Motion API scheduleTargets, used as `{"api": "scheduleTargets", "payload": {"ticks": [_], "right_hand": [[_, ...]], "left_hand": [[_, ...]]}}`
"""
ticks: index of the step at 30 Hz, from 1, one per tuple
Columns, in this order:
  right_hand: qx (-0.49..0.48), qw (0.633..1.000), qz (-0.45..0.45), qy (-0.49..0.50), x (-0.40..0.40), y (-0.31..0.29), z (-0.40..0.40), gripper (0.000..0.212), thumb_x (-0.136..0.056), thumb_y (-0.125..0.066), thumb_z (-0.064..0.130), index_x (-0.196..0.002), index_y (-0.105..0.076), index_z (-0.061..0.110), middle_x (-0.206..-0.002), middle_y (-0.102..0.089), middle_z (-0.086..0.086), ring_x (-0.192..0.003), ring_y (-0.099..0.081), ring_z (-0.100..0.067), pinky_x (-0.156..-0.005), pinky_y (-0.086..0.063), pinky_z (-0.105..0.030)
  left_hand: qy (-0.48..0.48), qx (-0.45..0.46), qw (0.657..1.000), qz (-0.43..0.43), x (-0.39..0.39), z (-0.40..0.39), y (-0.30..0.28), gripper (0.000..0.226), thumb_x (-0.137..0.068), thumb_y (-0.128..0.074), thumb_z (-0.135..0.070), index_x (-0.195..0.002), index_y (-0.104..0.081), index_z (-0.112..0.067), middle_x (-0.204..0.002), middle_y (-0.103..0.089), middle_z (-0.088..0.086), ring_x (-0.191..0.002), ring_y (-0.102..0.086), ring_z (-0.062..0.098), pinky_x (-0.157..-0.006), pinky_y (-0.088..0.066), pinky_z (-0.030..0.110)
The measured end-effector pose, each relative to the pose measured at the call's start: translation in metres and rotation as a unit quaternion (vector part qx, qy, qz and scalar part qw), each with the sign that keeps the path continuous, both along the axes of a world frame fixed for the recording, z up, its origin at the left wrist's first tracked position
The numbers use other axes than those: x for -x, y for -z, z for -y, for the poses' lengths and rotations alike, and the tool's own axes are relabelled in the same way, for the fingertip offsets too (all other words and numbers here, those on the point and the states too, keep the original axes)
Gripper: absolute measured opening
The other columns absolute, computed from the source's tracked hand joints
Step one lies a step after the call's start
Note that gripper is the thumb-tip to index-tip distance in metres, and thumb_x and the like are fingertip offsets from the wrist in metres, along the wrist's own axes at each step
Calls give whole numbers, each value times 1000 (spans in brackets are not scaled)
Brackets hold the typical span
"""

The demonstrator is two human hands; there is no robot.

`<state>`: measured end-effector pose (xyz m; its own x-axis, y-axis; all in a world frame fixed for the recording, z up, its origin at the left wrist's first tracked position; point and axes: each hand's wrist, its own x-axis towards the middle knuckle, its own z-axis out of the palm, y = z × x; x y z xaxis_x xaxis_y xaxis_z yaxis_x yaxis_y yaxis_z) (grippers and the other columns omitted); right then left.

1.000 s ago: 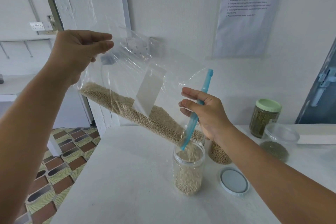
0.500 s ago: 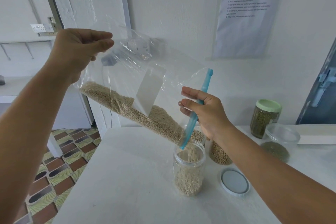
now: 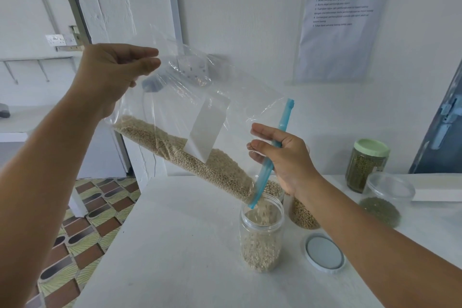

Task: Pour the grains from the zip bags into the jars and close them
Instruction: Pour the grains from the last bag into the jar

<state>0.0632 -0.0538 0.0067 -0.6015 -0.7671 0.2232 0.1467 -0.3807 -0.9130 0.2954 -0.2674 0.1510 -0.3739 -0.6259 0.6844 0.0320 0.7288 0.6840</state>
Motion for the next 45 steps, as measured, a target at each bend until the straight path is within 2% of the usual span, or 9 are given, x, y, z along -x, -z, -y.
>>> {"api": "scheduleTargets", "payload": {"ticks": [8, 28, 36, 45], "right_hand": [[-4, 1000, 2, 4, -1, 1, 0, 34, -88, -76, -7, -118, -77, 9, -118, -76, 0, -96, -77, -22, -82, -63, -31], [0, 1000, 7, 11, -2, 4, -2, 33, -88, -75, -8, -117, -77, 8, -116, -77, -2, -93, -76, -22, -84, -64, -34], [2, 1000, 3, 12, -1, 2, -3, 35, -87, -76, -7, -118, -76, 8, -118, -76, -2, -98, -76, -25, -87, -64, -36], [1, 1000, 13, 12, 1, 7, -3, 35, -87, -75, -8, -119, -76, 7, -121, -75, -4, -95, -75, -24, -86, -64, -35]], "left_hand": [[5, -5, 1000, -4, 0, -1, -2, 23, -86, -84, -26, -109, -79, -25, -71, -74, -18, -65, -59, -1, -59, -45, 14], [8, 0, 1000, 3, 1, -4, -3, 27, -86, -84, -27, -113, -79, -23, -73, -75, -19, -67, -61, -1, -60, -47, 14], [5, 0, 1000, 2, 1, -5, -3, 23, -87, -83, -26, -110, -79, -26, -74, -75, -21, -69, -63, -2, -60, -47, 14], [7, 0, 1000, -1, 4, -9, 0, 29, -87, -83, -25, -115, -79, -20, -75, -76, -20, -69, -63, -1, -60, -47, 13]]}}
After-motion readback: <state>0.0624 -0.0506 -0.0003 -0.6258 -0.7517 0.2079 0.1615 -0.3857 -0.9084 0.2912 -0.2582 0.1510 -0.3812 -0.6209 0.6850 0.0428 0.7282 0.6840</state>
